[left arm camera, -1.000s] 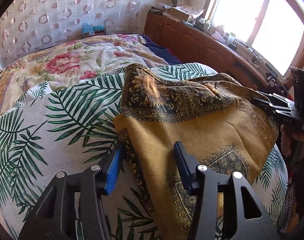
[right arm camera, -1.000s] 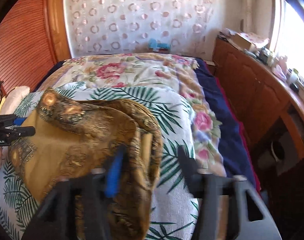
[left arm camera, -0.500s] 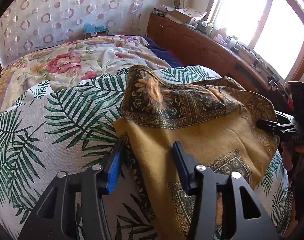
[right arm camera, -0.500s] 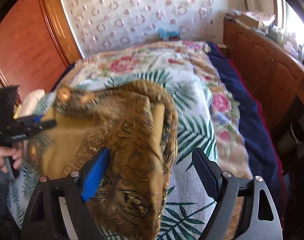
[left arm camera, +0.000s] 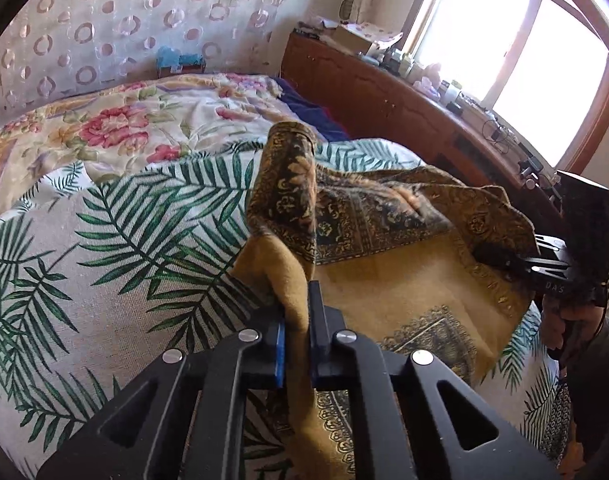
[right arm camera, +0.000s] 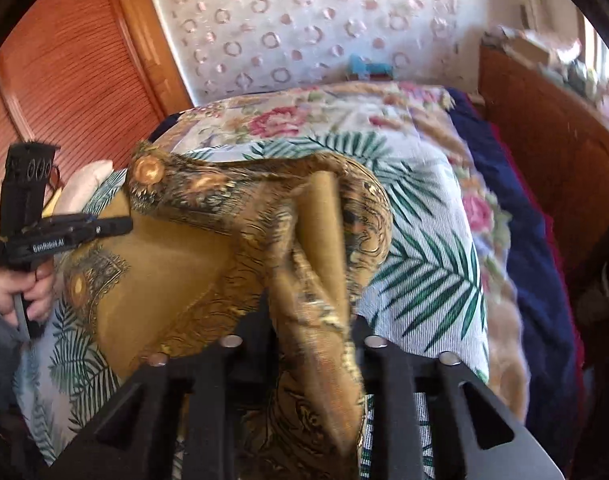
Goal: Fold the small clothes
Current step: 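Grasp the folded gold shirt with the left gripper while the right gripper grasps it too, then lift the folded shirt with both grippers and carry it toward the yellow plush toy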
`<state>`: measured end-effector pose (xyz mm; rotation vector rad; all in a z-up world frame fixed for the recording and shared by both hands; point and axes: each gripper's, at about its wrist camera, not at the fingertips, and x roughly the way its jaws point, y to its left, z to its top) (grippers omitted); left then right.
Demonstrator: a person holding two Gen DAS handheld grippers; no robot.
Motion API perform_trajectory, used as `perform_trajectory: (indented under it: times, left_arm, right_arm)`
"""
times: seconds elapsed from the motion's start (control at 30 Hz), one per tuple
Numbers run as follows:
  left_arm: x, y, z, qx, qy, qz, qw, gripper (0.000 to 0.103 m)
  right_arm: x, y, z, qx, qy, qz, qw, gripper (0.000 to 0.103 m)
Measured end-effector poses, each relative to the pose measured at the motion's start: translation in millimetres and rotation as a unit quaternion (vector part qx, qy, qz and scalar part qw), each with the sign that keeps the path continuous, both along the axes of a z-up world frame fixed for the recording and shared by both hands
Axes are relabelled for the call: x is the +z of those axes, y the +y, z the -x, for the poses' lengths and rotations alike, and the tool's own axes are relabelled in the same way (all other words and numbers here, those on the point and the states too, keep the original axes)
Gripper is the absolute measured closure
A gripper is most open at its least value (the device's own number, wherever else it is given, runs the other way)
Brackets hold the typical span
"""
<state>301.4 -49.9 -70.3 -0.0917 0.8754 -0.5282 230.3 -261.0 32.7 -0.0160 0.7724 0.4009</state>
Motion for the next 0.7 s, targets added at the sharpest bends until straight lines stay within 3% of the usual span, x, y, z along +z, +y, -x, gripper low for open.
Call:
perform_trajectory:
  times: [0.17,0.33,0.7]
  left_arm:
    - [33,6,30,-0.006,-0.044,0.027,0.9987,0.095]
    - [57,17,63,-0.002,-0.083,0.030,0.9961,0.095]
    - [89,113,115,0.099,-0.145,0.051,0.9832,0.095]
  right_arm:
    - [14,4,12,0.002,-0.038,0.017,0.999,0.086]
    - [35,20,26,0.021,-0.080,0.023,0.996,0.086]
    - [57,107,21,0.113,-0.139,0.050,0.983,0.087]
